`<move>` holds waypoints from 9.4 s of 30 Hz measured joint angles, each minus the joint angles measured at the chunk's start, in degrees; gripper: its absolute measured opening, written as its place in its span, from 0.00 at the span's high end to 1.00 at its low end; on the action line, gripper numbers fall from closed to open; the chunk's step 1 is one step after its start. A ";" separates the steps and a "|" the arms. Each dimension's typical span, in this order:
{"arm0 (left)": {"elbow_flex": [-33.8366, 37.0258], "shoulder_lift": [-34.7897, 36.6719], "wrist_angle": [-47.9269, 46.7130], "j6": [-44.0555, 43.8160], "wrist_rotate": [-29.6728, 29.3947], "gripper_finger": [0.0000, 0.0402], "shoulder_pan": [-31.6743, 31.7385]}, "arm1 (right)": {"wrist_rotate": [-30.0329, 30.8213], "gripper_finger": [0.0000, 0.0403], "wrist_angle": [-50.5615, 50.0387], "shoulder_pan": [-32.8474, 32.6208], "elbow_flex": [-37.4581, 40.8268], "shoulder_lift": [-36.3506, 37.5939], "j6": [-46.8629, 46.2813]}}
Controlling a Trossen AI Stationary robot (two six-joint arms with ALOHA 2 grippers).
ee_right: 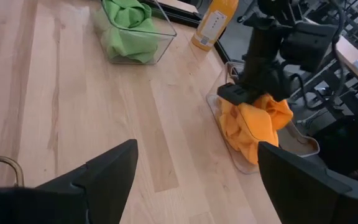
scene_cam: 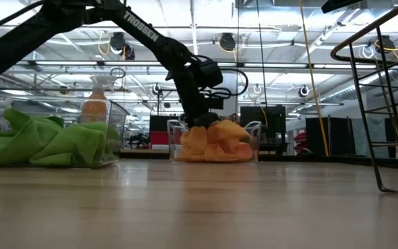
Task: Sort microfiber towel by color & place in baskets
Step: Put the orange microfiber towel into the top transparent bin, then return to Home Position
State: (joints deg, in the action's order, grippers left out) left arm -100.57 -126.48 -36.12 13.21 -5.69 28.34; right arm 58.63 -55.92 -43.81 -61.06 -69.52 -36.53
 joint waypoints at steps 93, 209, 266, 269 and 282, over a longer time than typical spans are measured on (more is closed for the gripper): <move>0.09 -2.33 7.32 -35.25 -2.56 0.90 0.79 | 1.07 0.21 4.85 0.24 5.99 0.02 -1.47; 99.16 98.55 63.43 -6.40 9.09 1.00 -34.67 | -34.94 1.00 66.24 8.00 60.24 55.82 45.31; 99.05 126.46 35.83 -6.88 9.32 1.00 -34.67 | -40.69 1.00 59.63 24.72 60.19 67.92 42.49; 99.03 126.46 35.92 -6.87 9.02 1.00 -34.68 | -40.78 1.00 59.54 24.72 60.17 69.09 42.64; 99.03 126.46 36.15 -6.91 8.91 1.00 -34.67 | -50.25 1.00 58.23 24.72 60.15 68.87 42.66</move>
State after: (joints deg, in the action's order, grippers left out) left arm -1.54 -0.01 0.03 6.29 3.22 -6.33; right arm 8.38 2.31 -19.09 -0.91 -0.65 6.13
